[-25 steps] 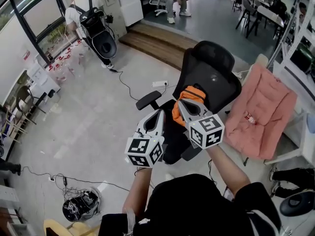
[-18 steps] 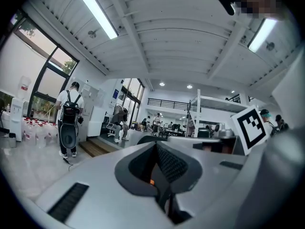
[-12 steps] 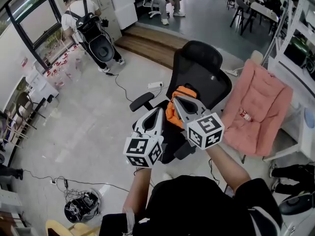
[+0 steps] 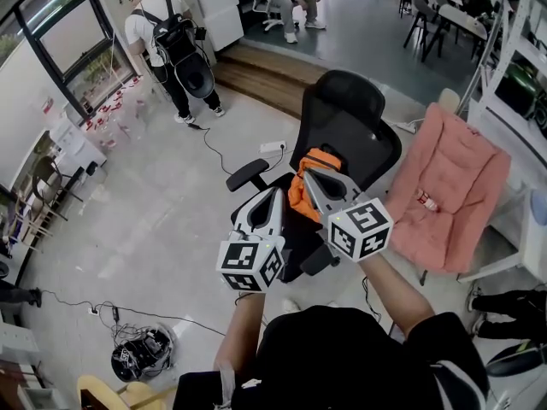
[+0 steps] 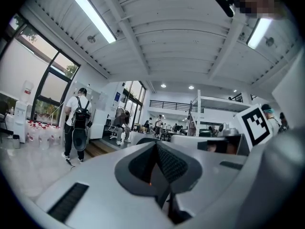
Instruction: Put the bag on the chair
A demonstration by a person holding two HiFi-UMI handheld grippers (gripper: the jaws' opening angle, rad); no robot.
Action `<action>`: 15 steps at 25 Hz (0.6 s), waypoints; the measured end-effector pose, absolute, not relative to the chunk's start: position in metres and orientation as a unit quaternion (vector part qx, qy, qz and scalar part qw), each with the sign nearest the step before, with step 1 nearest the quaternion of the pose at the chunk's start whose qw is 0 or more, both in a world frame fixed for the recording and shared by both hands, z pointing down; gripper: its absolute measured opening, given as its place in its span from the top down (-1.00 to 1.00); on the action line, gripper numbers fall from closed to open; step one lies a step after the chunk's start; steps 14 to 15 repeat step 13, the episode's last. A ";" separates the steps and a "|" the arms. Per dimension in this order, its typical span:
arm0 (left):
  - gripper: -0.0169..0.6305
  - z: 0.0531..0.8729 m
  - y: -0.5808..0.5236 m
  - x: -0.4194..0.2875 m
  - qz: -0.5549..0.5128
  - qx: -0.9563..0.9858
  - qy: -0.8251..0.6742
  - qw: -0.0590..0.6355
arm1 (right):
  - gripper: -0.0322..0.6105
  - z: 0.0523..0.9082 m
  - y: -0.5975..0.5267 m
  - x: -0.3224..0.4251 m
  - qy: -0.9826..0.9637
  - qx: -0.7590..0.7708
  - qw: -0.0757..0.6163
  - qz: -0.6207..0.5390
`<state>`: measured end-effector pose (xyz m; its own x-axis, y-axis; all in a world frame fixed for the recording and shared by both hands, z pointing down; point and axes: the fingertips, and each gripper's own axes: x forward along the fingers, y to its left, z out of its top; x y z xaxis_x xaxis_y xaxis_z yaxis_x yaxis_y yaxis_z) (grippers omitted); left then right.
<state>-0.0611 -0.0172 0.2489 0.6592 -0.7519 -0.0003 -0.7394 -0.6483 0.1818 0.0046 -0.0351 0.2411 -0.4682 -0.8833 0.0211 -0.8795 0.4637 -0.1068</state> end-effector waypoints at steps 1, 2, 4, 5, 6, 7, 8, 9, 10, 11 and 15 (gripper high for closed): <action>0.92 0.248 -0.017 -0.062 -0.041 0.906 -0.413 0.082 | 0.89 0.241 -0.034 0.005 0.855 -0.515 0.020 -0.052; 0.92 0.247 -0.016 -0.063 -0.043 0.905 -0.415 0.081 | 0.89 0.241 -0.034 0.004 0.855 -0.515 0.019 -0.052; 0.92 0.247 -0.016 -0.064 -0.046 0.905 -0.415 0.084 | 0.89 0.244 -0.034 0.004 0.856 -0.515 0.017 -0.053; 0.92 0.248 -0.016 -0.064 -0.045 0.905 -0.413 0.085 | 0.89 0.245 -0.034 0.004 0.856 -0.515 0.015 -0.053; 0.92 0.248 -0.016 -0.064 -0.045 0.906 -0.412 0.086 | 0.89 0.246 -0.034 0.004 0.855 -0.515 0.014 -0.054; 0.92 0.248 -0.016 -0.064 -0.045 0.906 -0.412 0.087 | 0.89 0.247 -0.033 0.004 0.855 -0.515 0.013 -0.054; 0.92 0.247 -0.016 -0.064 -0.046 0.906 -0.412 0.087 | 0.89 0.247 -0.033 0.004 0.855 -0.516 0.012 -0.055; 0.92 0.247 -0.015 -0.063 -0.046 0.906 -0.411 0.087 | 0.89 0.248 -0.033 0.005 0.854 -0.517 0.011 -0.056; 0.92 0.246 -0.014 -0.062 -0.045 0.907 -0.410 0.087 | 0.89 0.248 -0.032 0.006 0.854 -0.518 0.011 -0.057; 0.92 0.247 -0.014 -0.061 -0.044 0.907 -0.409 0.087 | 0.89 0.249 -0.032 0.007 0.853 -0.518 0.011 -0.058; 0.92 0.247 -0.012 -0.058 -0.042 0.908 -0.407 0.087 | 0.89 0.250 -0.030 0.009 0.852 -0.519 0.011 -0.061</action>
